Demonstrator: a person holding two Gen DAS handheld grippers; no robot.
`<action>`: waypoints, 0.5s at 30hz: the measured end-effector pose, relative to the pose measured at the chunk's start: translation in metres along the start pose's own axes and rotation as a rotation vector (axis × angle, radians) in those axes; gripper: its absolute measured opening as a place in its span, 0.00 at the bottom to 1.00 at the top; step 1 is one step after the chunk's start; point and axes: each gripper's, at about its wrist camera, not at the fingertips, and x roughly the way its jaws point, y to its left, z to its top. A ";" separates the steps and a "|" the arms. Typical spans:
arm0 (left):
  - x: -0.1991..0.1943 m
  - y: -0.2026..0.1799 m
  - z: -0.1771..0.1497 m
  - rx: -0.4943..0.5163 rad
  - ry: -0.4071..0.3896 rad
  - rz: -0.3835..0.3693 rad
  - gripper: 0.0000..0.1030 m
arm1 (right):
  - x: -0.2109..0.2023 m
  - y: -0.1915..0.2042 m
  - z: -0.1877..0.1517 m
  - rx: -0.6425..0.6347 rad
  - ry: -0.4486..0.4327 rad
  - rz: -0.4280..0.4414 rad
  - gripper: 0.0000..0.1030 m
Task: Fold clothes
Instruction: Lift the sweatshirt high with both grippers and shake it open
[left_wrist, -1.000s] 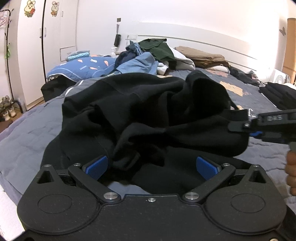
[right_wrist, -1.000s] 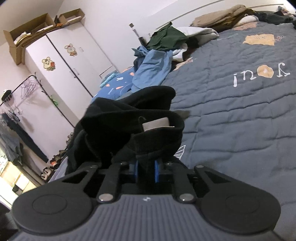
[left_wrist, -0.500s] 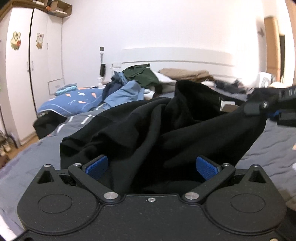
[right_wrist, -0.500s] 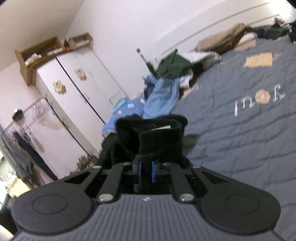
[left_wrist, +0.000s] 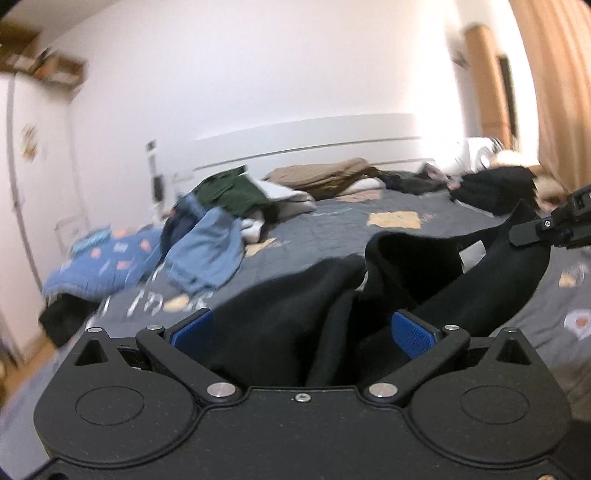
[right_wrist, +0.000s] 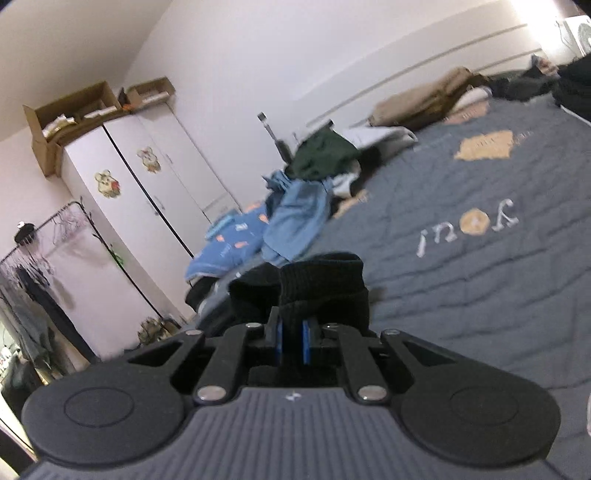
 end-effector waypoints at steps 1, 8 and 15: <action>0.007 -0.005 0.002 0.047 0.003 0.000 1.00 | 0.000 -0.005 0.000 0.017 0.010 0.000 0.10; 0.051 -0.041 -0.002 0.321 0.049 -0.015 0.74 | 0.004 -0.017 -0.011 -0.017 0.073 -0.044 0.12; 0.067 -0.076 -0.013 0.496 0.050 -0.095 0.62 | 0.000 -0.024 -0.015 -0.014 0.092 -0.034 0.12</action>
